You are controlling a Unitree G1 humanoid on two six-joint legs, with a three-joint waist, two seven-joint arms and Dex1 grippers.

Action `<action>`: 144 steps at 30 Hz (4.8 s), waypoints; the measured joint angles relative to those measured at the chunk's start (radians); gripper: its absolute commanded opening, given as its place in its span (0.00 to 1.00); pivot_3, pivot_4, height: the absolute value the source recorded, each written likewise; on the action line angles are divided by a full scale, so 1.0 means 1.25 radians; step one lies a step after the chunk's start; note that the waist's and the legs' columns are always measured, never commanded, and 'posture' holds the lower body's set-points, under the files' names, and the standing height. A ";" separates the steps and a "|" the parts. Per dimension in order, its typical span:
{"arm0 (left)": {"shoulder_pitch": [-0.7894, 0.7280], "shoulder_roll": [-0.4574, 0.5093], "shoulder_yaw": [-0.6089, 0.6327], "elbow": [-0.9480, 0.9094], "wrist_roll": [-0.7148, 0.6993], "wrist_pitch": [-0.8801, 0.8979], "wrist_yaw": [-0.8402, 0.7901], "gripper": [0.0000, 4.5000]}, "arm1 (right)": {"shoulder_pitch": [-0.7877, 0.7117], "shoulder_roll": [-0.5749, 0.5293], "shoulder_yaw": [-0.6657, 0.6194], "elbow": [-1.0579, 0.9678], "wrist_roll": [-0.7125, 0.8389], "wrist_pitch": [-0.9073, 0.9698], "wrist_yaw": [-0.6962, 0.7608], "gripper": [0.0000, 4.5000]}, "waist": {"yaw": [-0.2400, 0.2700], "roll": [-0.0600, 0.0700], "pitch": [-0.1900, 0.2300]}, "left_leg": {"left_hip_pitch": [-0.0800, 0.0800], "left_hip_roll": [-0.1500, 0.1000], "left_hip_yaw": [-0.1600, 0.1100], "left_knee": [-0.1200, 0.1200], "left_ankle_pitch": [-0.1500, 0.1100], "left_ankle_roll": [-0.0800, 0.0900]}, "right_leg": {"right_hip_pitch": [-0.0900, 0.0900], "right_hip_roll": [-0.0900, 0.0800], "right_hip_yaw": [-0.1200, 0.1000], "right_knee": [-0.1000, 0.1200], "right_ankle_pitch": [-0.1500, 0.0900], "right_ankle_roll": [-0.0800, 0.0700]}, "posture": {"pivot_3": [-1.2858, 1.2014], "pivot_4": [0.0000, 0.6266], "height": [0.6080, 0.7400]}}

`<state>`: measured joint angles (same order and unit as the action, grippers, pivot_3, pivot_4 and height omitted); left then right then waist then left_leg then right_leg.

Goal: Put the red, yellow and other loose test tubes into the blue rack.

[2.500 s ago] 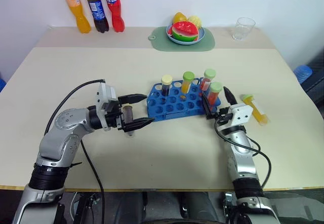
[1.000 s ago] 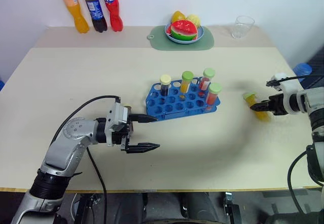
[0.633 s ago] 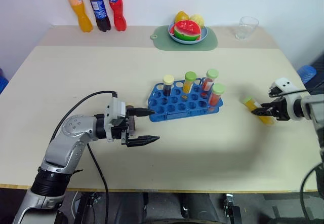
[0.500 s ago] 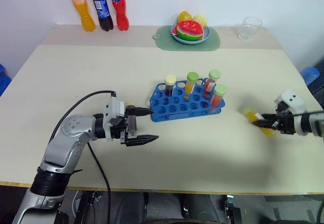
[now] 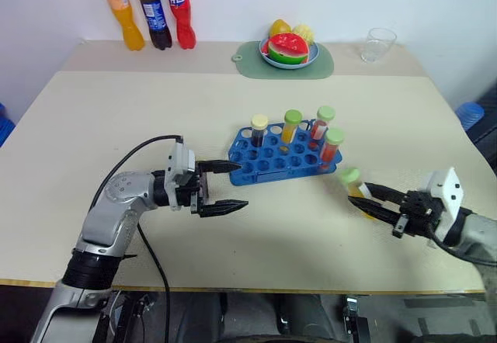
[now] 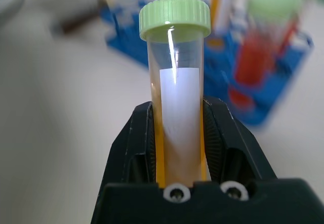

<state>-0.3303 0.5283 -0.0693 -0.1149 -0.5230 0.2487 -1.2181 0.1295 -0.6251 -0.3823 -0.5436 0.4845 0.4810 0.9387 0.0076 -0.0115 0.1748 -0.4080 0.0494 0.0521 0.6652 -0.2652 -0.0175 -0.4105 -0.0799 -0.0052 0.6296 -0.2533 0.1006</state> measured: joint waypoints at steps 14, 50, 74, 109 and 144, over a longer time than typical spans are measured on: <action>-0.029 -0.021 0.002 0.042 0.009 -0.004 0.007 0.95 | -0.171 0.232 0.222 0.106 -0.109 -0.217 -0.220 0.18 | 0.000 0.000 0.000 | 0.000 0.000 0.000 0.000 0.000 0.000 | 0.000 0.000 0.000 0.001 0.000 0.000 | 0.52 0.24 1.00; 0.021 0.010 0.052 0.005 -0.010 0.024 0.071 0.95 | -0.369 0.399 0.333 0.692 -0.258 -0.725 -0.354 0.18 | -0.022 0.001 0.000 | 0.001 0.000 0.000 -0.001 0.000 0.000 | 0.000 0.000 0.000 0.002 0.000 0.001 | 0.52 0.24 1.00; -0.114 0.031 0.258 -0.189 -0.151 0.862 0.713 0.95 | 0.027 -0.060 0.243 0.097 -0.140 -0.327 -0.135 0.84 | -0.016 -0.002 0.002 | 0.002 0.000 -0.002 0.000 0.000 0.000 | 0.002 0.000 -0.001 0.002 0.000 0.001 | 0.52 0.24 1.00; -0.415 -0.162 0.162 0.407 -1.148 0.841 2.147 0.35 | -0.024 -0.179 0.206 0.060 -0.069 -0.253 0.085 0.85 | 0.010 -0.010 0.004 | 0.002 -0.008 -0.004 0.001 0.001 -0.002 | 0.005 -0.006 -0.001 0.000 0.000 0.001 | 0.52 0.24 1.00; -0.346 -0.184 -0.013 0.377 -0.063 -0.068 0.049 0.35 | 0.078 0.011 0.207 0.070 -0.197 -0.274 -0.197 0.85 | 0.005 -0.009 0.004 | -0.003 -0.006 -0.004 0.000 0.000 0.000 | 0.003 -0.004 -0.001 -0.005 0.000 0.001 | 0.52 0.24 1.00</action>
<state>-0.7633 0.2979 -0.0860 0.3558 -0.6013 0.1637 -1.1573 0.2265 -0.6116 -0.1233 -0.4556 0.2379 0.1379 0.6921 0.0132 -0.0232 0.1794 -0.4120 0.0414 0.0470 0.6653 -0.2652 -0.0170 -0.4072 -0.0844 -0.0060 0.6230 -0.2535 0.1019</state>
